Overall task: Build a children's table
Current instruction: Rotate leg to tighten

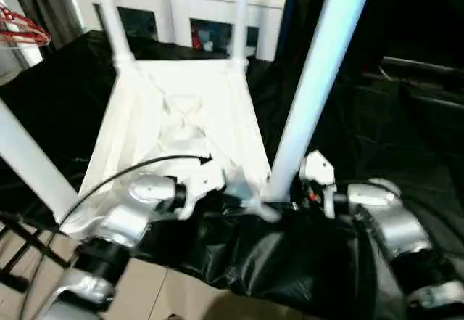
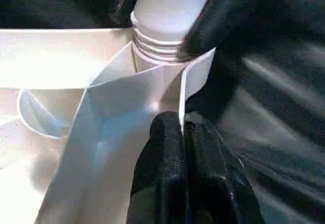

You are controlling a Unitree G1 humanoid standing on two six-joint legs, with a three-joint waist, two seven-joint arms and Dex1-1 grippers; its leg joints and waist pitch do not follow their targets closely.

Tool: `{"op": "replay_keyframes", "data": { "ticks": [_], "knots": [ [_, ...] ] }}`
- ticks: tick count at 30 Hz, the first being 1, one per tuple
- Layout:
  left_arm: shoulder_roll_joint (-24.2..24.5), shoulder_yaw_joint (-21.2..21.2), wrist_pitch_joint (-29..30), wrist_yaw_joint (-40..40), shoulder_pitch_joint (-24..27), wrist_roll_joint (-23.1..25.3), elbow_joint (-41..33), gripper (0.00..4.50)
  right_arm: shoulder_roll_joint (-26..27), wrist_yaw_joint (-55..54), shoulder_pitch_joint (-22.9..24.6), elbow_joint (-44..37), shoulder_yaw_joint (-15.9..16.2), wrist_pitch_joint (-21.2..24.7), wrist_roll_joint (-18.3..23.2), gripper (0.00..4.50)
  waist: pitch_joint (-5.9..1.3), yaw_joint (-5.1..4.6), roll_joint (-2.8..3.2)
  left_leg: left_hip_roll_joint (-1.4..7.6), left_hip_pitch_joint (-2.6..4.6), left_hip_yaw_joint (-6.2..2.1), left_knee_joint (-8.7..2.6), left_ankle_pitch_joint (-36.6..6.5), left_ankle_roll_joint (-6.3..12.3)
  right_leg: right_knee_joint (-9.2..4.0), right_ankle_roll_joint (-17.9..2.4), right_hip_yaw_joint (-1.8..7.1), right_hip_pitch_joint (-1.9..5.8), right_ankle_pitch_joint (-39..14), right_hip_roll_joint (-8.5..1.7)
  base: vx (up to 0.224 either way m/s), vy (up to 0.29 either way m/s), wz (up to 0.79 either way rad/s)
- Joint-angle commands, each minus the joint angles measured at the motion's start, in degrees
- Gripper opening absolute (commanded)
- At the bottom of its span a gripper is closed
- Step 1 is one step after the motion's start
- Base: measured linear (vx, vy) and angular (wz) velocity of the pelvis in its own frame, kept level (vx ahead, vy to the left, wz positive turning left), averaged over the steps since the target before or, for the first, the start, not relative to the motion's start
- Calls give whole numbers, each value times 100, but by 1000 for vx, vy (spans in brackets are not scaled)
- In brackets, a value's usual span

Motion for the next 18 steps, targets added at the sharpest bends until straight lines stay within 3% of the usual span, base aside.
{"op": "replay_keyframes", "data": {
  "ticks": [1, 4, 10, 12, 18],
  "knots": [
    [-523, 103, 245, 934, -281, 15, -21, 0, 601, -914, -55, 237, 259, -18, -261, 262, -351, -26, -40, 360, 63, -208, -388, -976, 206, -489, -1052, 394, 241, -1429, -605, 0, 0, 0],
    [-873, 103, 446, 1498, -362, 141, 86, 0, 1137, -2112, -254, 666, 31, 84, -376, 262, -359, -116, -23, 340, 62, -204, -374, -999, 184, -511, -1058, 404, 232, -1439, -603, 0, 0, 0],
    [-1271, 27, 544, 1977, -432, 285, 253, 0, 1753, -2747, -542, 946, -84, 45, -367, 262, -384, -127, 6, 337, 51, -199, -368, -821, 319, -478, -1127, 401, 253, -991, -589, 0, 0, 0],
    [-1269, 24, 511, 1954, -430, 292, 246, 0, 1782, -2652, -542, 913, -128, 8, -291, 318, -396, -102, 21, 336, 48, -196, -361, -771, 379, -458, -1154, 405, 268, -826, -597, 0, 0, 0],
    [-1002, 91, 366, 1474, -318, 76, 15, 0, 1336, -1839, -411, 565, 7, 106, -195, 366, -402, -91, 30, 341, 46, -194, -357, -825, 412, -458, -1189, 401, 286, -777, -600, 0, 0, 0]
  ]
}}
